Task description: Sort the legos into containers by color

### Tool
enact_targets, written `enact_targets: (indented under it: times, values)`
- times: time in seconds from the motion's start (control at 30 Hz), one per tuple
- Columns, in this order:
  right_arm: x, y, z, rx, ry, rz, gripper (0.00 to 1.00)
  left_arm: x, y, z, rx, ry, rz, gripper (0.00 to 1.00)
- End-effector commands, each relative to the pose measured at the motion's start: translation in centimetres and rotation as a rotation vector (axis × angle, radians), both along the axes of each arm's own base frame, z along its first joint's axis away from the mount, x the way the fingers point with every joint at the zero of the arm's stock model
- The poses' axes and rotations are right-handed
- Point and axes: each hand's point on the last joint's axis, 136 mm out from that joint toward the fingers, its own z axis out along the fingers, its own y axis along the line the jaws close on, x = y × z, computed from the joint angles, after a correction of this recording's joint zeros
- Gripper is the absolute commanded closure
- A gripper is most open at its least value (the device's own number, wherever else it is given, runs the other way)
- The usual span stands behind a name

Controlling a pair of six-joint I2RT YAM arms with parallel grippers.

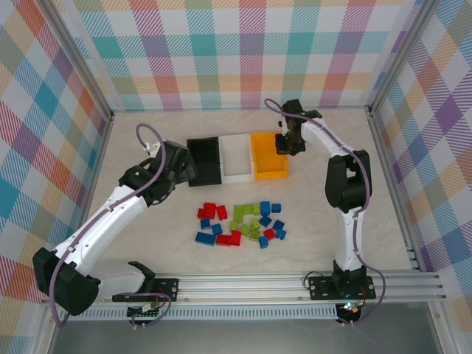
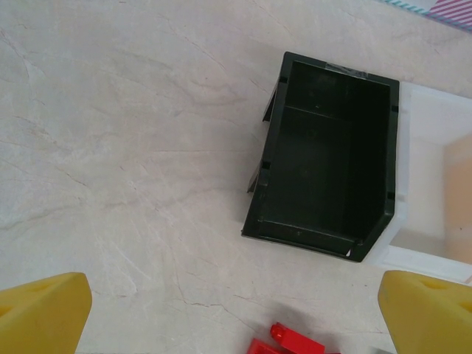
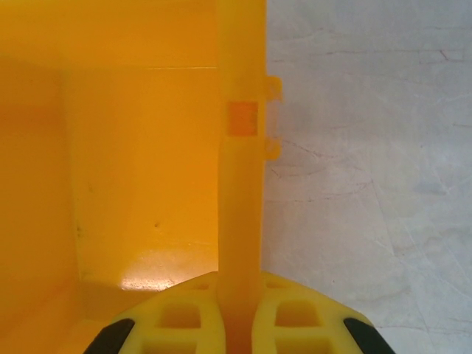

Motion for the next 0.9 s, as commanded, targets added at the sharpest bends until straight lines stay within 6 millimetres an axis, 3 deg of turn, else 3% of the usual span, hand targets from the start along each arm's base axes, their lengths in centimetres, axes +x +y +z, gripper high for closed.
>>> enact_targets:
  times: [0.0,0.07,0.13,0.17,0.27,0.37,0.5,0.57,0.67,0.73,0.8,0.87]
  values:
    - [-0.8,-0.6,0.0,0.0,0.031,-0.014,1.0,-0.3,0.5,-0.2,0.016,0.016,0.003,0.0]
    - [-0.7,-0.5,-0.1,0.005,0.029,-0.024,0.85,-0.2,0.5,-0.2,0.013,0.015,0.002,0.0]
    - [-0.6,-0.4,0.5,0.016,0.016,-0.033,0.55,-0.2,0.4,-0.1,0.014,0.016,0.001,0.0]
    - [-0.4,-0.4,0.9,0.019,0.004,-0.04,0.47,-0.1,0.4,-0.1,0.011,0.015,0.0,0.0]
    - [-0.2,-0.3,3.2,0.046,-0.055,-0.057,0.38,-0.1,0.3,0.3,0.003,0.007,-0.006,0.0]
    - [-1.8,0.2,5.8,0.099,-0.09,-0.086,0.32,-0.2,0.0,0.8,-0.011,-0.006,-0.027,0.0]
    - [-7.9,1.1,6.0,0.159,-0.073,-0.127,0.25,-0.3,0.0,0.9,-0.022,-0.031,-0.031,0.0]
    - [-11.8,1.2,4.4,0.162,-0.025,-0.139,0.19,-0.4,-0.3,0.7,-0.052,-0.046,-0.039,0.0]
    - [-18.0,1.3,1.8,0.157,0.063,-0.145,0.21,-0.7,-0.8,0.4,-0.129,-0.084,-0.045,0.0]
    - [-21.0,1.6,0.5,0.153,0.097,-0.117,0.22,-0.9,-1.0,0.3,-0.154,-0.09,-0.051,0.0]
    - [-22.9,1.7,-0.4,0.137,0.115,-0.103,0.23,-1.2,-0.7,0.0,-0.141,-0.061,-0.036,0.0]
    - [-23.2,1.5,-0.9,0.141,0.103,-0.12,0.27,-1.1,-0.6,-0.4,-0.114,-0.023,-0.031,0.0]
